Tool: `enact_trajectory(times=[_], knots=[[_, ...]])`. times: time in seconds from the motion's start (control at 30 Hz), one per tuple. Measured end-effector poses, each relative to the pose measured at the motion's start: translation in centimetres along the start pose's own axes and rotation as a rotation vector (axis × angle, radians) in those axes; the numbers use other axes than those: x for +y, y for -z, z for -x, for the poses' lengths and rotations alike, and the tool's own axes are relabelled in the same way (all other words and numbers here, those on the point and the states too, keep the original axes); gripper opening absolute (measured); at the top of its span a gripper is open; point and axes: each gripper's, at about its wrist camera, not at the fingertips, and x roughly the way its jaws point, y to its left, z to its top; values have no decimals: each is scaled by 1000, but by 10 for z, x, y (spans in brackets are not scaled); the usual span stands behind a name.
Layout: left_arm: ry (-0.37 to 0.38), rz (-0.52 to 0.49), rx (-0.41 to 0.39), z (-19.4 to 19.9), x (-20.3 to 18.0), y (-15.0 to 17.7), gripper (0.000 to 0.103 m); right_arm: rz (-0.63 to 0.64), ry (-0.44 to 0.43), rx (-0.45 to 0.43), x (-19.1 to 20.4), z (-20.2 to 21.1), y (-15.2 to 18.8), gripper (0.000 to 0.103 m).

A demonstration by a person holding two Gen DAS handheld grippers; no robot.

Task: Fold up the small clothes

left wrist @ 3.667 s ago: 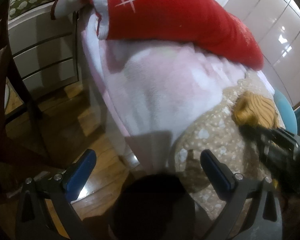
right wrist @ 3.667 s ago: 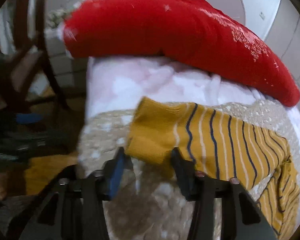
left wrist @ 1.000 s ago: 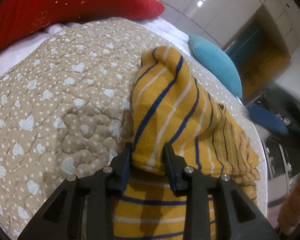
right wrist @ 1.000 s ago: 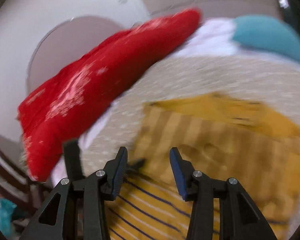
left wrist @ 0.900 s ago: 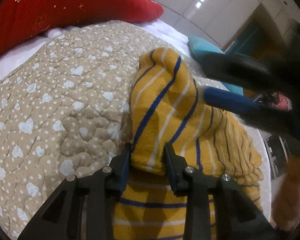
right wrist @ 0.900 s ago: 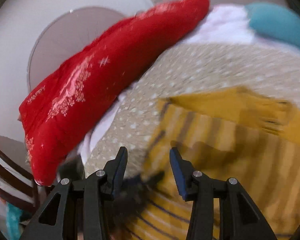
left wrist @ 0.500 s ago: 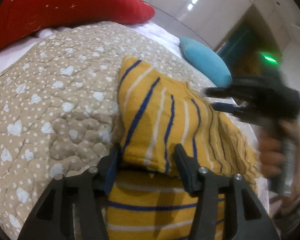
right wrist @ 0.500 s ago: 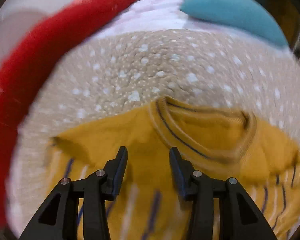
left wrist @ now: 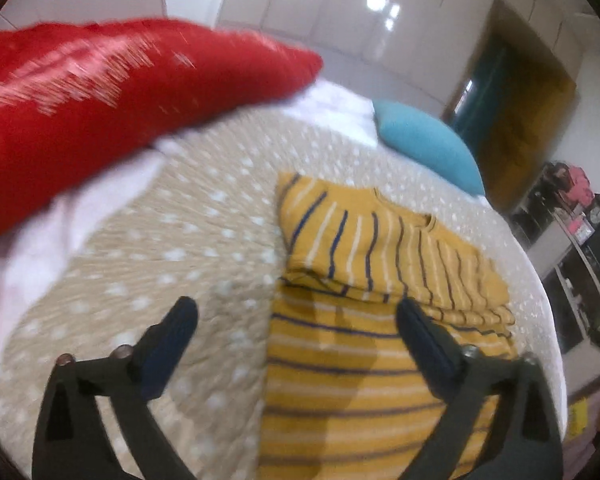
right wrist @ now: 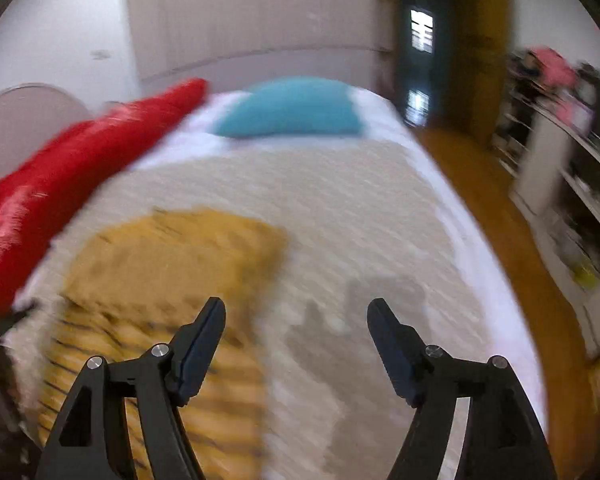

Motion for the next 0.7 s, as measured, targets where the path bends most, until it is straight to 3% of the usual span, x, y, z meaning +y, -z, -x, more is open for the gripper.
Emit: enact_trajectory(times=[0.07, 0.13, 0.27, 0.33, 0.43, 0.57, 0.7], knots=[[2, -3, 20, 17, 6, 13, 101, -116, -53, 53, -32, 3, 26, 76], [31, 12, 73, 21, 14, 26, 101, -194, -160, 81, -45, 2, 58, 68], [106, 108, 215, 14, 35, 63, 100, -217, -336, 144, -25, -14, 116, 52], [177, 154, 276, 7, 39, 82, 97, -217, -420, 182, -5, -28, 138, 51], [200, 149, 262, 13, 33, 97, 96, -222, -503, 222, 19, -44, 159, 51], [371, 205, 311, 14, 21, 113, 83, -250, -568, 233, 33, -50, 174, 51], [343, 158, 290, 28, 8, 130, 82, -304, -692, 255, 42, -51, 187, 50]])
